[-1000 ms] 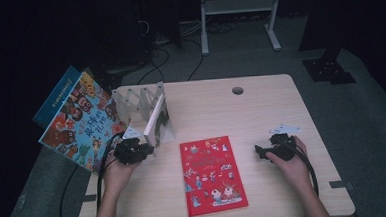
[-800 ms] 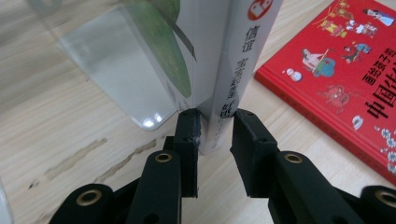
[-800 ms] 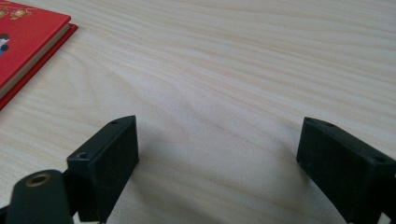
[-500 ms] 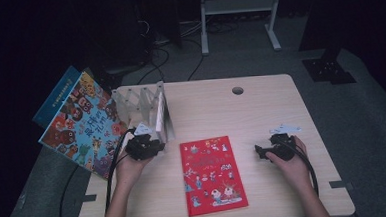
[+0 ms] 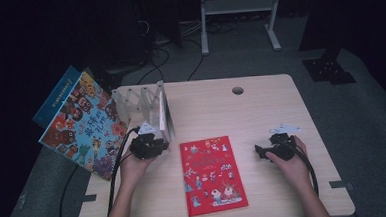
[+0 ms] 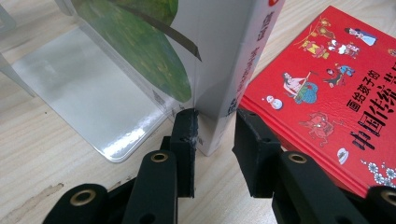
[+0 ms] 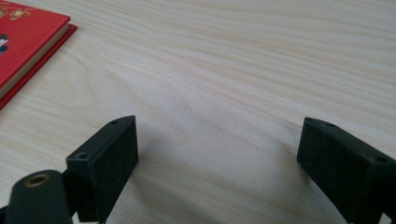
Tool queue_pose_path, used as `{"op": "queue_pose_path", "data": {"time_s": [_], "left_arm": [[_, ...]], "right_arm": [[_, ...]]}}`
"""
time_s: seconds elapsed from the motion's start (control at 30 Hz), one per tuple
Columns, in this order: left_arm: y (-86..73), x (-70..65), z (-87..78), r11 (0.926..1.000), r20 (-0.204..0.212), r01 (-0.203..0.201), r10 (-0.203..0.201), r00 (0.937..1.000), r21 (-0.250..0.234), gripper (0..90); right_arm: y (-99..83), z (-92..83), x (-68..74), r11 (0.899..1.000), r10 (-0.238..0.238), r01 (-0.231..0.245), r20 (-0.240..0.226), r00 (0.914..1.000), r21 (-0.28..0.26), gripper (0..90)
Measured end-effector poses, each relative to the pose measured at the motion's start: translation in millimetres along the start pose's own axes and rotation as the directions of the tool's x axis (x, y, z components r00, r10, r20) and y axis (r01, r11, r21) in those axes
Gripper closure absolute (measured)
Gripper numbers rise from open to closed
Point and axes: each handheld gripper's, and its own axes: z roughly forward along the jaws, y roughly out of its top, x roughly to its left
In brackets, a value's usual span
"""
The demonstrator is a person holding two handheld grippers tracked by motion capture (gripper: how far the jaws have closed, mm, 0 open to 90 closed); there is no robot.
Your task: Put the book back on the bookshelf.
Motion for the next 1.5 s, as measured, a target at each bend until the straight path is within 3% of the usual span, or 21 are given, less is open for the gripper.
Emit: {"op": "queue_pose_path", "data": {"time_s": [0.4, 0.73, 0.93, 1.27, 1.4, 1.5], "left_arm": [[-3.9, 1.7, -0.9, 0.9997, 0.011, -0.014, 0.013, 0.9998, 0.019, 56.9], [-17.9, -2.2, -11.4, 0.9980, 0.017, -0.040, 0.039, 0.9991, 0.049, 29.1], [-35.3, -12.2, -12.4, 0.9862, 0.045, -0.121, 0.117, 0.9921, 0.113, 15.6], [-55.7, -30.1, -6.4, 0.9667, 0.106, -0.202, 0.187, 0.9766, 0.157, 3.6], [-56.8, -31.8, -4.5, 0.9708, 0.119, -0.198, 0.183, 0.9759, 0.136, 2.0], [-59.4, -33.5, -3.9, 0.9699, 0.128, -0.218, 0.203, 0.9706, 0.109, 1.7]], "right_arm": [[0.1, 0.0, 0.2, 1.000, 0.003, -0.003, 0.003, 1.0000, 0.001, 11.5], [0.2, 0.1, 0.2, 1.000, 0.009, -0.009, 0.006, 0.9999, 0.004, 10.4], [0.2, 0.1, 0.3, 1.000, 0.009, -0.009, 0.006, 0.9999, 0.004, 10.7], [-0.8, -1.8, 2.2, 1.000, 0.002, -0.002, 0.000, 1.0000, -0.015, 20.3], [-1.3, -3.1, 3.9, 1.000, -0.003, 0.003, -0.005, 1.0000, -0.026, 29.0], [-1.5, -5.0, 5.6, 1.000, -0.012, 0.012, -0.018, 0.9998, -0.026, 37.6]]}}
